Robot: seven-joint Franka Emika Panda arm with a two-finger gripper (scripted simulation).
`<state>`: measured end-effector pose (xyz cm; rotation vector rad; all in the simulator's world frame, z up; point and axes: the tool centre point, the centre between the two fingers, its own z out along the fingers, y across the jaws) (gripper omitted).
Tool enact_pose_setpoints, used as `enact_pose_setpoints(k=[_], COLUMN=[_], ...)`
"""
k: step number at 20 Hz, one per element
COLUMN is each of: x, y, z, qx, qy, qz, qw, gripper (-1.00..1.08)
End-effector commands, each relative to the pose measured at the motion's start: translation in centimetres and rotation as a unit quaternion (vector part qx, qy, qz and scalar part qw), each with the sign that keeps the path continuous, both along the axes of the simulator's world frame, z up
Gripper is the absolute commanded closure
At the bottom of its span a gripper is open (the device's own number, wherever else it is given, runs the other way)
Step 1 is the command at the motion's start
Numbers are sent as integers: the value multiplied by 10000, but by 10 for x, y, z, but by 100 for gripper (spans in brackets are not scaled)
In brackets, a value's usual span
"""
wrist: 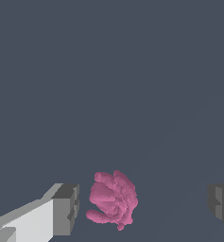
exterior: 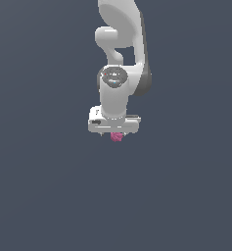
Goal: Pick up the object and move it to a goal position.
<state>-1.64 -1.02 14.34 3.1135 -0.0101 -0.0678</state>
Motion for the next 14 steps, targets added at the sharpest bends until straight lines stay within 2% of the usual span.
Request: enact_pose_setpoints(k=[1,9,14], x=[0,0,-1], y=[0,-20,-19], z=[0,3,3], qx=[0,-87,-84], qy=[0,76,71], qz=[0,-77,-90], qw=[10000,9999,9999], gripper=[-92,-92,-92])
